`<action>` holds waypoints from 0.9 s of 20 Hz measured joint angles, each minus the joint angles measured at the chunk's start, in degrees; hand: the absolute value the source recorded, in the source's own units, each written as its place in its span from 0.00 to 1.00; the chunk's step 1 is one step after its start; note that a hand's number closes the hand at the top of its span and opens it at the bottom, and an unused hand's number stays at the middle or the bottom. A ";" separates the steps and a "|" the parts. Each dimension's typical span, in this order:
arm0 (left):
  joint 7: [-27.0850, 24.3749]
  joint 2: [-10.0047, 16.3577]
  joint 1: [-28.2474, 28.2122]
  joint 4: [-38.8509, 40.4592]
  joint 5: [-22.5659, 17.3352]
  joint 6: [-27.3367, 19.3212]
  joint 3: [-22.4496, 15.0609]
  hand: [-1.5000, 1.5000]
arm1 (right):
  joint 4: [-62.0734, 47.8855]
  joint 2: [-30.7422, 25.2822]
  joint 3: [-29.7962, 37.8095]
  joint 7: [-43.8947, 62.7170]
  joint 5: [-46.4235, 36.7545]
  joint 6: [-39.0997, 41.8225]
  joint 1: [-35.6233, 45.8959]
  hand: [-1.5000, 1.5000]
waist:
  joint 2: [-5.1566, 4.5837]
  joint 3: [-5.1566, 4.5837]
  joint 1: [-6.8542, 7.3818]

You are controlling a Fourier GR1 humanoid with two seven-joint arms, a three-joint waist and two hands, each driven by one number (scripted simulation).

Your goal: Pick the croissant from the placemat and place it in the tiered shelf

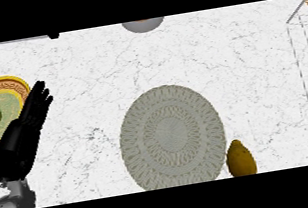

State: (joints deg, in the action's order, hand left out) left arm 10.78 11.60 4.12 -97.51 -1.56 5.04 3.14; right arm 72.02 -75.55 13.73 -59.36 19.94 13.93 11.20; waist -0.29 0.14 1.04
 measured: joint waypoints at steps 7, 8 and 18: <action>0.36 0.32 0.64 0.14 -0.30 0.33 0.45 0.50 | 2.20 -1.16 -2.38 0.17 0.19 2.05 2.01 1.00 | -0.09 -0.01 0.53; 0.44 0.51 0.91 0.27 -0.44 0.42 0.70 0.50 | 2.97 -1.50 -2.91 -0.16 -0.99 1.91 1.88 1.00 | -0.09 -0.02 0.44; -0.13 0.35 1.26 1.01 -0.28 0.70 0.62 0.50 | 7.02 -2.01 -9.36 -4.53 -16.02 -2.48 0.27 1.00 | -0.34 0.06 0.95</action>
State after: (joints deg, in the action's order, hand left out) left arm 10.65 11.96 5.38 -96.50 -1.84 5.74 3.76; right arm 79.05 -77.56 4.36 -63.90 3.92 11.45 11.47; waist -0.63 0.20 1.99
